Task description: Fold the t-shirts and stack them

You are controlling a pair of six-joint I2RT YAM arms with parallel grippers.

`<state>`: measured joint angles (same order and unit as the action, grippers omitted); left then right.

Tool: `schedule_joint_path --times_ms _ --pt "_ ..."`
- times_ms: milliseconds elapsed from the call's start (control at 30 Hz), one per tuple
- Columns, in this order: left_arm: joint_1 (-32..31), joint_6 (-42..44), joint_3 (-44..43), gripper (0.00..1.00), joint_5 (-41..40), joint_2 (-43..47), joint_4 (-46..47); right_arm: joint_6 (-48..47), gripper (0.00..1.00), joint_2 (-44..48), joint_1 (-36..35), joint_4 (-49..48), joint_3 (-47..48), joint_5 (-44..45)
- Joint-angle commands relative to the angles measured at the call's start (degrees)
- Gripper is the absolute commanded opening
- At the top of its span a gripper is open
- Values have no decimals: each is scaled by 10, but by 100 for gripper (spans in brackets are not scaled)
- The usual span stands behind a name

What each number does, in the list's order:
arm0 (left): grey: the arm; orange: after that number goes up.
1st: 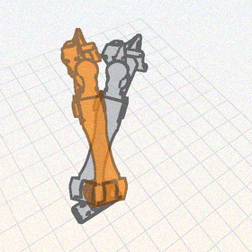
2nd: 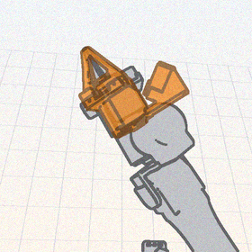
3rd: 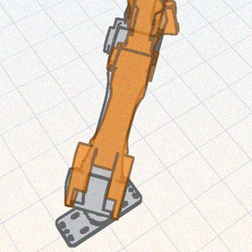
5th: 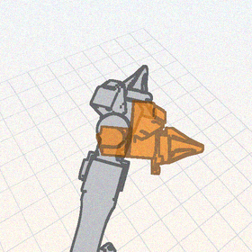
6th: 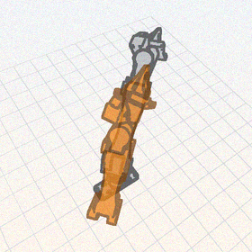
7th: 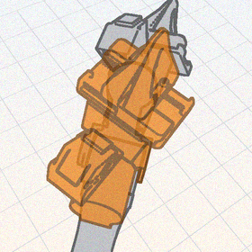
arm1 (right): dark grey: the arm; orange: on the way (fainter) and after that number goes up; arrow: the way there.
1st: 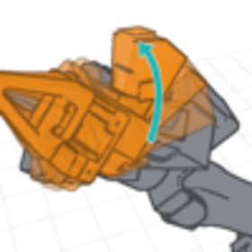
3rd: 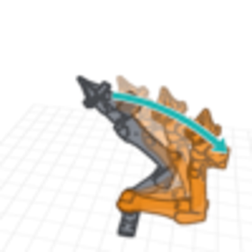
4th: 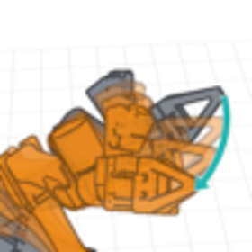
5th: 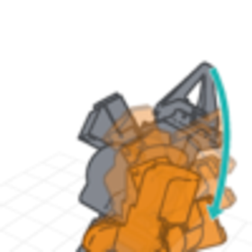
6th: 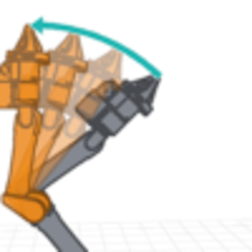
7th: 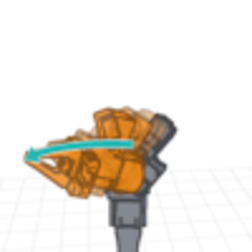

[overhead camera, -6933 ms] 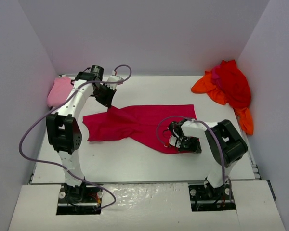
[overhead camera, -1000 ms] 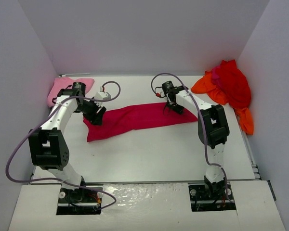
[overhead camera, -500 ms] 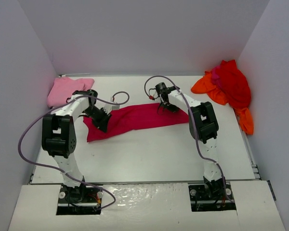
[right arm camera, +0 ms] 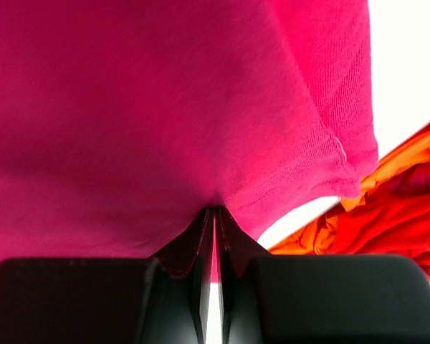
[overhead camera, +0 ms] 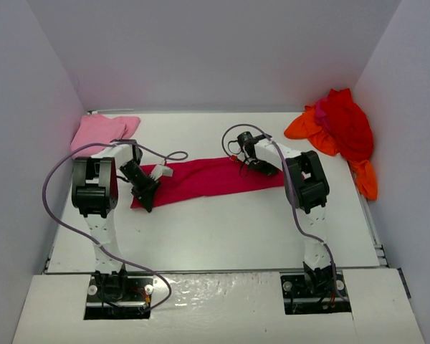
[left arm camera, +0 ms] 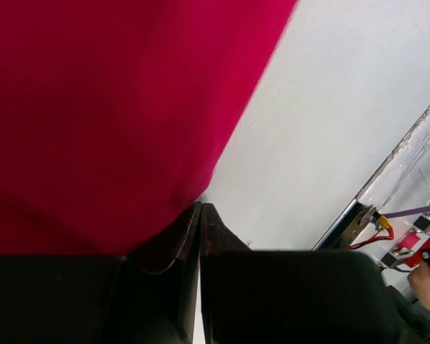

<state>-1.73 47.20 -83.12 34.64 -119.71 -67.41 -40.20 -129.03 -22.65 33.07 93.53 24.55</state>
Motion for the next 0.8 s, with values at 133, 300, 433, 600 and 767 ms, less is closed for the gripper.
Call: schedule_joint_path --times_ms 133,300,433,600,767 --pt "85 10 -59 0 -65 -37 19 5 3 -76 55 42 13 -38" --pt "90 6 -72 0 -59 -35 34 13 4 -65 46 37 1 -54" --pt "89 11 -59 0 -41 3 37 14 5 -40 37 26 -16 -63" --pt "87 -5 -20 0 -27 126 78 19 4 -16 26 15 -25 -46" --pt "46 -54 -45 6 -30 220 113 38 25 41 21 13 -2 -35"
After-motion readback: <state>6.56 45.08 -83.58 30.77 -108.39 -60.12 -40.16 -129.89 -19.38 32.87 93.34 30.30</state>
